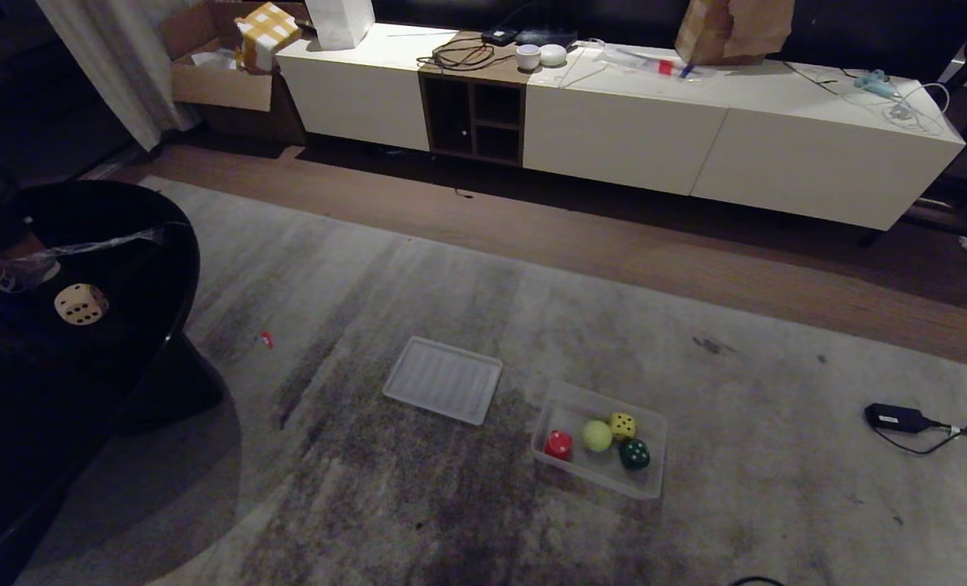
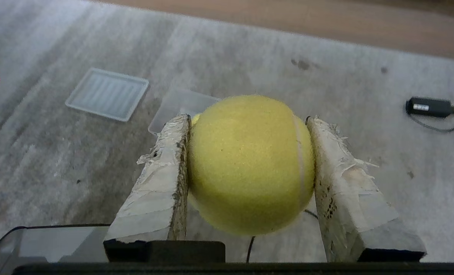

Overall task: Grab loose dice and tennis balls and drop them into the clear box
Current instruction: Put the ball in the box

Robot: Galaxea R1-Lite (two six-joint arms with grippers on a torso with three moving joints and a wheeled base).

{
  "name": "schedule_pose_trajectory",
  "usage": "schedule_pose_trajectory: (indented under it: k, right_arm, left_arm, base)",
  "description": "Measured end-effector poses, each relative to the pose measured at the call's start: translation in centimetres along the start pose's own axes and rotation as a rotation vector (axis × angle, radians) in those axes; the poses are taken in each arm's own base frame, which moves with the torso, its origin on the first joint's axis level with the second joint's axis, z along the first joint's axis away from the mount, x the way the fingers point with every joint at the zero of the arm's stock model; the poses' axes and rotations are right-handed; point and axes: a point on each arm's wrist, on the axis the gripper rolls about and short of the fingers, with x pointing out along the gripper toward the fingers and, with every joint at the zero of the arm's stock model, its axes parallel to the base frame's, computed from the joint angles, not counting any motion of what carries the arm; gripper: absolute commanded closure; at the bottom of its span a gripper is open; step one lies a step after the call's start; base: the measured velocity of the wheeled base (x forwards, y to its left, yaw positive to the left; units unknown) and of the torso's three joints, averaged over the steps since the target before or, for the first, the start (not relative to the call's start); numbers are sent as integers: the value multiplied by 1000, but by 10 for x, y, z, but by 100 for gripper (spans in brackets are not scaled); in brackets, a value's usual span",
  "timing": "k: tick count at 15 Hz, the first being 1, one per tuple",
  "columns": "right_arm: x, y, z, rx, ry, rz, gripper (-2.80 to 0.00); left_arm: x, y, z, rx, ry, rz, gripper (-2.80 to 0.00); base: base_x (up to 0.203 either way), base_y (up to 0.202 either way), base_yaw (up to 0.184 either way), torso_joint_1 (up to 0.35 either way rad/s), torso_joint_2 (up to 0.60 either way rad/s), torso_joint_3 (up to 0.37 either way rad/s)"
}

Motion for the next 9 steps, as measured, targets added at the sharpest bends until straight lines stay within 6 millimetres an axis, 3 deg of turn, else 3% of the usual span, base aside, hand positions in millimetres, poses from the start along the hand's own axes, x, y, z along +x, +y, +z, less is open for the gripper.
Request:
schedule_pose_trajectory:
  k: [9]
  right_arm:
    - [0,0,0,0,0,0,0]
  left_arm:
    - [0,0,0,-2,0,0,0]
  base:
    - [0,0,0,2,1,-198]
